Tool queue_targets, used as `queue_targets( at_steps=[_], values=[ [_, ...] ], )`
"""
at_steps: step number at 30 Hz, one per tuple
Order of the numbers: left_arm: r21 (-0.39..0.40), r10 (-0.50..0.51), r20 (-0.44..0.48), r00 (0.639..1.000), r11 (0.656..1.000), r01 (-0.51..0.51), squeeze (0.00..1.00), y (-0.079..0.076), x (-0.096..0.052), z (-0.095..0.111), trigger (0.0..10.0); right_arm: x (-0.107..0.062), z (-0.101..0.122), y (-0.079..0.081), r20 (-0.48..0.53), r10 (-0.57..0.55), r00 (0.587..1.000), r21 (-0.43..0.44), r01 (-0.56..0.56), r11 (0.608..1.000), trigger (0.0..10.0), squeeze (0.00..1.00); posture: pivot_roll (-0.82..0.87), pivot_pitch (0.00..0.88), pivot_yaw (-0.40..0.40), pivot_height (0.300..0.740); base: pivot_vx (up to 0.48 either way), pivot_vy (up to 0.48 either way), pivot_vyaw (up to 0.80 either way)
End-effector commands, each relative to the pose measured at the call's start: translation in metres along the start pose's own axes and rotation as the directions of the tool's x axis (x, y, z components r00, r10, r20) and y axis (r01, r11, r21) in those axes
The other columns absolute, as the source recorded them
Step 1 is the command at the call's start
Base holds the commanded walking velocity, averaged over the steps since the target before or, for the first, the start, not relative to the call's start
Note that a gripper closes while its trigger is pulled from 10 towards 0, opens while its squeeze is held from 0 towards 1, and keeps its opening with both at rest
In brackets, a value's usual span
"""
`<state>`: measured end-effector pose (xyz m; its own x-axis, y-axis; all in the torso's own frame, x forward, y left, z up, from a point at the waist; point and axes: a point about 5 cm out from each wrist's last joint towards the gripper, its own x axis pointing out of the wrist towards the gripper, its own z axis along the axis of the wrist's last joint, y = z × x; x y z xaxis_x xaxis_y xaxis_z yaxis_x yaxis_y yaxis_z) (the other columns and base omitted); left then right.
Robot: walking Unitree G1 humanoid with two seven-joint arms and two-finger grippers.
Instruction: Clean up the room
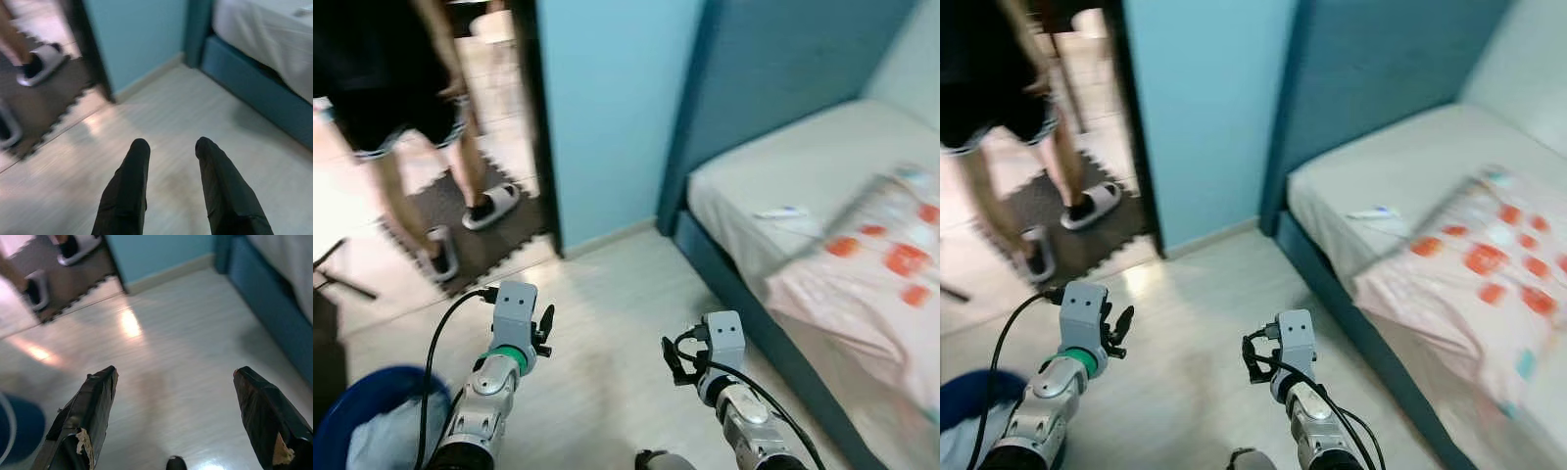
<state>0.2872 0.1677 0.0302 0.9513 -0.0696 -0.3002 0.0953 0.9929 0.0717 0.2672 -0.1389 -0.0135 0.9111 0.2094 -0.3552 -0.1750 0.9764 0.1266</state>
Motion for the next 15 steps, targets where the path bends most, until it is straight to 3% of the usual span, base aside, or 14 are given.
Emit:
queue_targets(
  at_steps=[1,15],
  values=[
    [-0.004,-0.011,-0.022,1.000,1.000,0.011,0.00,-0.0018,0.0002,-0.0026,10.0,-0.0023,-0.0053,-0.0013,-0.019,-0.009,1.000,0.018,0.009,1.000,10.0,0.00,-0.08,0.025,0.029,0.740,0.000,0.000,-0.78],
    [-0.003,-0.023,-0.022,0.999,1.000,0.023,0.00,-0.0038,-0.0004,-0.0028,10.0,-0.0025,-0.0057,-0.0002,-0.017,-0.007,1.000,0.026,0.008,1.000,10.0,0.00,-0.08,0.034,0.035,0.740,0.000,0.000,-0.78]
  ],
)
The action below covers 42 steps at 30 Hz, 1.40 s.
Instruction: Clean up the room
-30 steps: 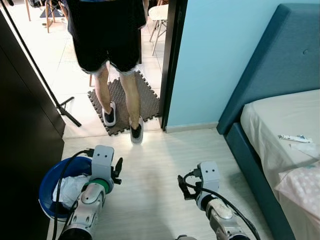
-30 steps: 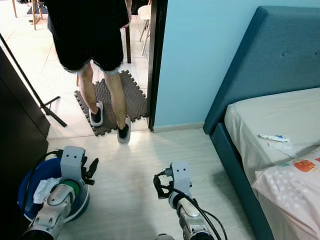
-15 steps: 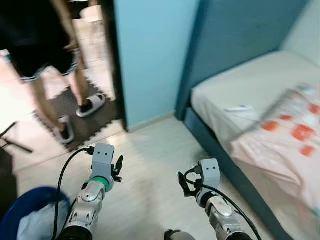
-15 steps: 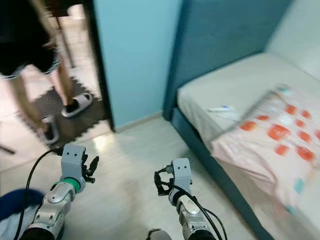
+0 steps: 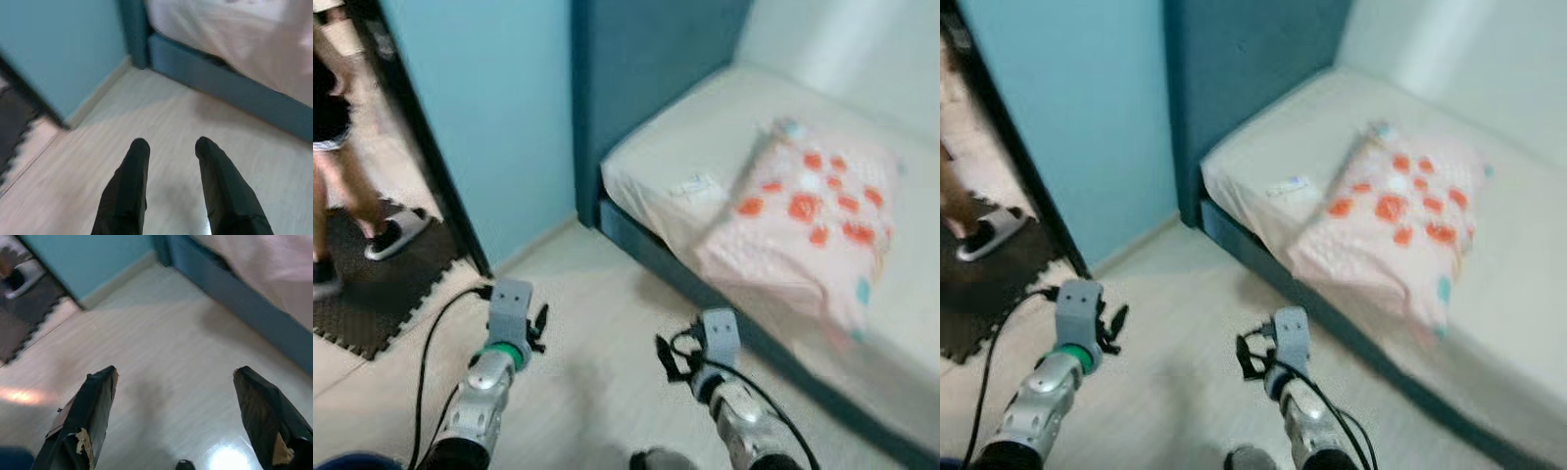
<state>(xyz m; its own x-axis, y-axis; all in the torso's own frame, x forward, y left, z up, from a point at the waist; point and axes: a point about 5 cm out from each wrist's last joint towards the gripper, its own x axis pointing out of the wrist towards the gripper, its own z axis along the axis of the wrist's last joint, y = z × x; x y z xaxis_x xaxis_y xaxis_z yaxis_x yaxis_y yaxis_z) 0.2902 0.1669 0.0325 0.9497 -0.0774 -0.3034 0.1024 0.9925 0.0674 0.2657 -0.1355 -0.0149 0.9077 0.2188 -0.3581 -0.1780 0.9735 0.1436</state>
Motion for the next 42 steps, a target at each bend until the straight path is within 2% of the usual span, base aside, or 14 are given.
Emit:
queue_targets(
  at_steps=[1,9,13,14,16,18,19,20,22,24,26,32,35,42],
  values=[
    [0.000,-0.017,-0.019,1.000,1.000,0.017,0.00,-0.004,-0.003,-0.006,10.0,-0.002,-0.004,-0.003,-0.011,-0.018,1.000,0.013,0.018,1.000,10.0,0.00,-0.08,0.036,0.037,0.740,0.000,0.000,-0.78],
    [0.007,-0.022,-0.011,1.000,1.000,0.023,0.00,-0.003,-0.002,-0.003,10.0,-0.002,-0.001,-0.002,0.003,-0.017,1.000,0.022,0.017,1.000,10.0,0.00,-0.08,0.037,0.040,0.740,0.000,0.000,-0.78],
    [0.048,-0.015,0.042,0.999,0.999,0.013,0.00,-0.001,-0.002,0.008,10.0,0.003,0.015,-0.001,0.074,0.003,0.997,-0.020,-0.001,1.000,10.0,0.00,-0.08,0.038,0.043,0.740,0.000,0.000,-0.78],
    [0.058,-0.009,0.083,0.996,0.998,0.004,0.00,0.000,-0.001,0.018,10.0,0.007,0.027,0.001,0.126,0.022,0.992,-0.053,-0.015,0.998,10.0,0.00,-0.08,0.039,0.045,0.740,0.000,0.000,-0.78],
    [0.056,-0.006,0.099,0.995,0.998,0.000,0.00,0.001,-0.001,0.023,10.0,0.008,0.033,0.002,0.146,0.030,0.989,-0.064,-0.021,0.998,10.0,0.00,-0.08,0.039,0.045,0.740,0.000,0.000,-0.78],
    [0.058,0.003,0.179,0.984,0.998,-0.014,0.00,0.004,0.001,0.044,10.0,0.013,0.054,0.007,0.225,0.071,0.972,-0.114,-0.046,0.992,10.0,0.00,-0.08,0.039,0.045,0.740,0.000,0.000,-0.78],
    [0.058,0.003,0.179,0.984,0.998,-0.014,0.00,0.004,0.001,0.044,10.0,0.013,0.054,0.007,0.225,0.071,0.972,-0.114,-0.046,0.992,10.0,0.00,-0.08,0.039,0.045,0.740,0.000,0.000,-0.78],
    [0.067,0.000,0.226,0.974,0.998,-0.015,0.00,0.003,0.002,0.058,10.0,0.015,0.067,0.010,0.269,0.095,0.959,-0.138,-0.059,0.989,10.0,0.00,-0.08,0.039,0.043,0.740,0.000,0.000,-0.78],
    [0.073,-0.013,0.306,0.952,0.997,-0.010,0.00,-0.002,0.003,0.085,10.0,0.018,0.092,0.017,0.347,0.138,0.928,-0.173,-0.081,0.982,10.0,0.00,-0.08,0.038,0.042,0.740,0.000,0.000,-0.78],
    [0.071,-0.018,0.329,0.944,0.997,-0.006,0.00,-0.004,0.003,0.093,10.0,0.019,0.099,0.019,0.370,0.151,0.917,-0.182,-0.088,0.979,10.0,0.00,-0.08,0.038,0.042,0.740,0.000,0.000,-0.78],
    [0.056,-0.034,0.380,0.924,0.998,0.014,0.00,-0.013,0.003,0.114,10.0,0.020,0.117,0.026,0.423,0.180,0.888,-0.197,-0.104,0.975,10.0,0.00,-0.08,0.036,0.043,0.740,0.000,0.000,-0.78],
    [0.064,-0.061,0.429,0.901,0.997,0.038,0.00,-0.023,0.000,0.134,10.0,0.018,0.133,0.036,0.473,0.210,0.855,-0.197,-0.130,0.972,10.0,0.00,-0.08,0.033,0.044,0.740,0.000,0.000,-0.78],
    [0.102,-0.089,0.483,0.871,0.994,0.045,0.00,-0.029,-0.004,0.150,10.0,0.015,0.136,0.044,0.482,0.241,0.842,-0.204,-0.160,0.966,10.0,0.00,-0.09,0.031,0.045,0.740,0.000,0.000,-0.78],
    [0.119,-0.120,0.515,0.849,0.991,0.068,0.00,-0.037,-0.010,0.156,10.0,0.013,0.133,0.050,0.469,0.253,0.846,-0.186,-0.185,0.965,10.0,0.00,-0.08,0.027,0.045,0.740,0.036,0.000,-0.78]
  ],
)
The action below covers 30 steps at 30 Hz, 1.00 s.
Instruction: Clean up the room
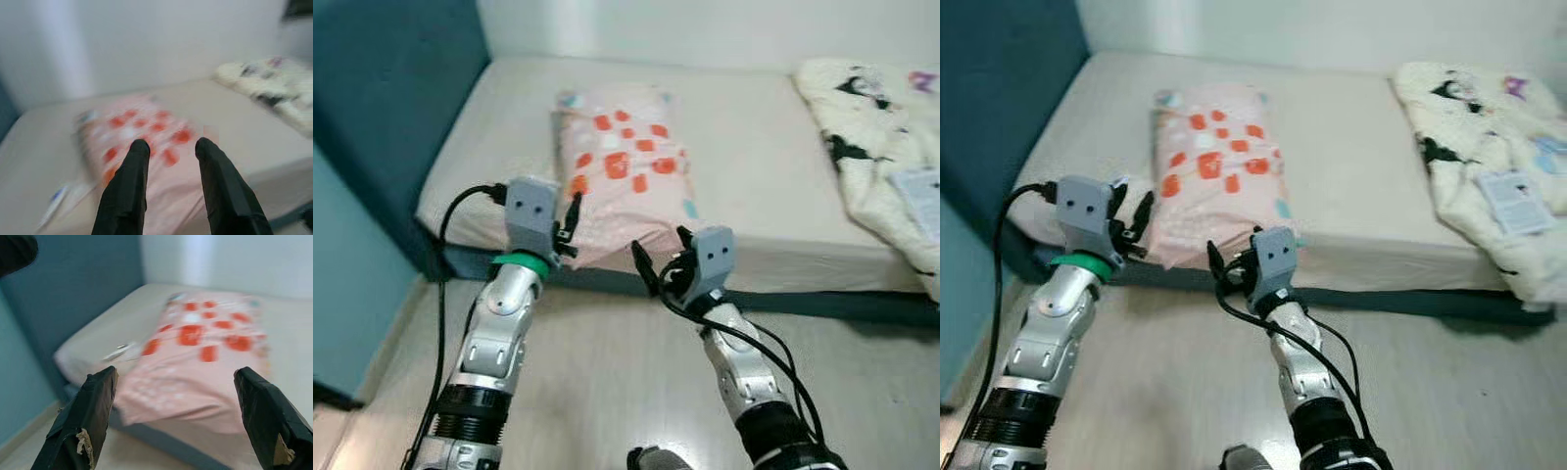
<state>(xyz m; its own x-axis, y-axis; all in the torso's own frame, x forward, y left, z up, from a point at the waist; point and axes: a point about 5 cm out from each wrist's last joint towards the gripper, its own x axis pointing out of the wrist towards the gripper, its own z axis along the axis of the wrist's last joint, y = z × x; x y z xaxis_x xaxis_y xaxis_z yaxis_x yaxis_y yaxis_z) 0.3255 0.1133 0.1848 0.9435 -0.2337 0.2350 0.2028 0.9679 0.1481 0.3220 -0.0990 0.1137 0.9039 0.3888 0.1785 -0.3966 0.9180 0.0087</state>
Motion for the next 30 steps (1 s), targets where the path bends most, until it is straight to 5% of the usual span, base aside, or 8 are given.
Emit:
queue_targets(
  at_steps=[1,30],
  values=[
    [0.012,-0.001,-0.011,1.000,1.000,0.001,0.00,0.002,-0.004,-0.003,10.0,-0.001,-0.003,0.006,-0.013,0.011,1.000,0.027,-0.011,1.000,10.0,0.00,-0.08,0.027,0.045,0.740,0.255,0.000,-0.79],
    [-0.005,-0.037,-0.020,0.999,0.999,0.037,0.00,-0.013,-0.007,-0.004,10.0,-0.008,-0.013,0.005,-0.073,-0.022,0.997,0.063,0.027,0.998,10.0,0.00,-0.09,0.028,0.044,0.740,0.465,0.000,0.00]
  ],
)
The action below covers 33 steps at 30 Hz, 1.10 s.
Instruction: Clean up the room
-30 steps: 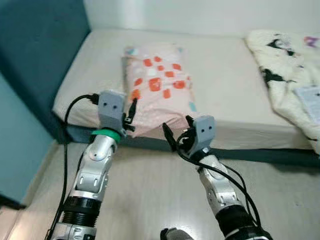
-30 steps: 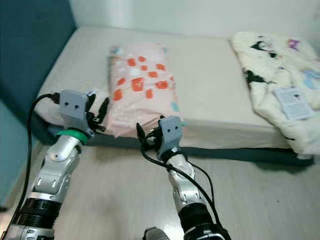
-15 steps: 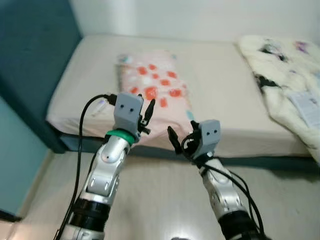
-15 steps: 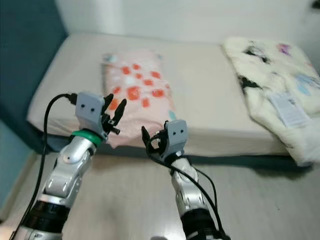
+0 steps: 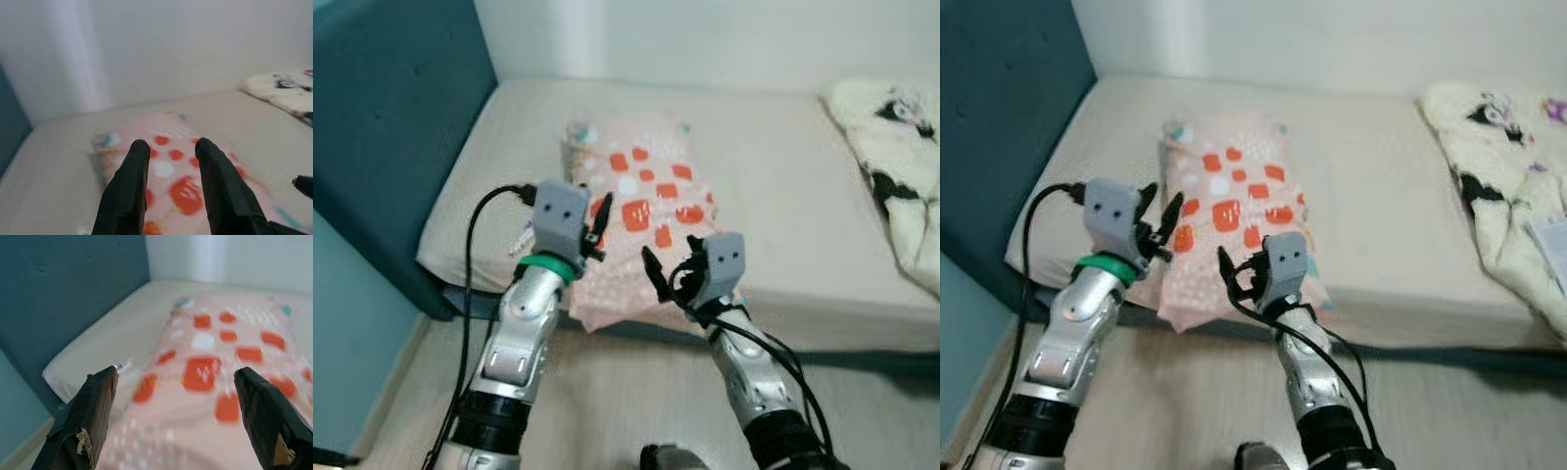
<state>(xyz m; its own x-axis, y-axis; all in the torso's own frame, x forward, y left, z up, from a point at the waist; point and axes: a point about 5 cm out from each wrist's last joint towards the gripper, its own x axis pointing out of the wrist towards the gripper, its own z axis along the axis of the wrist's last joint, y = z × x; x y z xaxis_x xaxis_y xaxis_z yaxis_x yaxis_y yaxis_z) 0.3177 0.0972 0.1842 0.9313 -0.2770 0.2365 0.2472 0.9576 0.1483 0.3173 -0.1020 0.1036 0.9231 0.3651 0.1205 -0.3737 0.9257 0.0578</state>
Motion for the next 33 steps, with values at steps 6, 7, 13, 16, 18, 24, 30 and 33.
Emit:
queue_targets(
  at_steps=[6,7,13,16,18,24,30,33],
  values=[
    [0.002,0.002,-0.029,1.000,1.000,-0.002,0.00,0.002,-0.003,-0.006,10.0,0.000,-0.003,0.004,-0.014,0.006,1.000,0.013,-0.005,1.000,10.0,0.00,-0.09,0.025,0.044,0.740,0.465,0.000,0.00],
    [0.002,0.002,-0.029,1.000,1.000,-0.002,0.00,0.002,-0.003,-0.006,10.0,0.000,-0.003,0.004,-0.014,0.006,1.000,0.013,-0.005,1.000,10.0,0.00,-0.09,0.025,0.044,0.740,0.465,0.000,0.00],
    [-0.002,-0.009,-0.030,1.000,1.000,0.009,0.00,-0.002,-0.003,-0.007,10.0,-0.001,-0.001,-0.003,-0.011,-0.011,1.000,0.000,0.011,1.000,10.0,0.00,-0.09,0.021,0.046,0.740,0.465,0.000,0.00],
    [-0.008,-0.016,-0.046,0.999,1.000,0.016,0.00,-0.003,-0.004,-0.009,10.0,-0.002,0.000,-0.010,-0.010,-0.031,0.999,-0.010,0.031,0.999,10.0,0.00,-0.10,0.023,0.048,0.740,0.447,0.000,0.00],
    [-0.010,-0.021,-0.063,0.998,1.000,0.021,0.00,-0.004,-0.005,-0.011,10.0,-0.003,0.000,-0.011,-0.011,-0.037,0.999,-0.012,0.037,0.999,10.0,0.00,-0.10,0.025,0.049,0.740,0.000,0.000,0.00],
    [-0.008,-0.132,-0.216,0.968,0.991,0.133,0.00,-0.012,-0.025,-0.046,10.0,-0.013,-0.012,-0.020,-0.053,-0.093,0.994,-0.022,0.092,0.996,10.0,0.00,-0.10,0.031,0.051,0.740,0.000,0.000,0.00],
    [0.048,-0.124,-0.418,0.900,0.986,0.158,0.00,-0.012,-0.044,-0.089,10.0,-0.035,-0.035,-0.045,-0.152,-0.253,0.955,-0.069,0.245,0.967,10.0,0.00,-0.11,0.044,0.062,0.740,0.000,0.000,0.00],
    [0.069,-0.074,-0.448,0.891,0.991,0.117,0.00,-0.009,-0.045,-0.094,10.0,-0.041,-0.039,-0.053,-0.167,-0.288,0.943,-0.083,0.278,0.957,10.0,0.00,-0.11,0.053,0.069,0.740,0.000,0.000,0.00]
  ],
)
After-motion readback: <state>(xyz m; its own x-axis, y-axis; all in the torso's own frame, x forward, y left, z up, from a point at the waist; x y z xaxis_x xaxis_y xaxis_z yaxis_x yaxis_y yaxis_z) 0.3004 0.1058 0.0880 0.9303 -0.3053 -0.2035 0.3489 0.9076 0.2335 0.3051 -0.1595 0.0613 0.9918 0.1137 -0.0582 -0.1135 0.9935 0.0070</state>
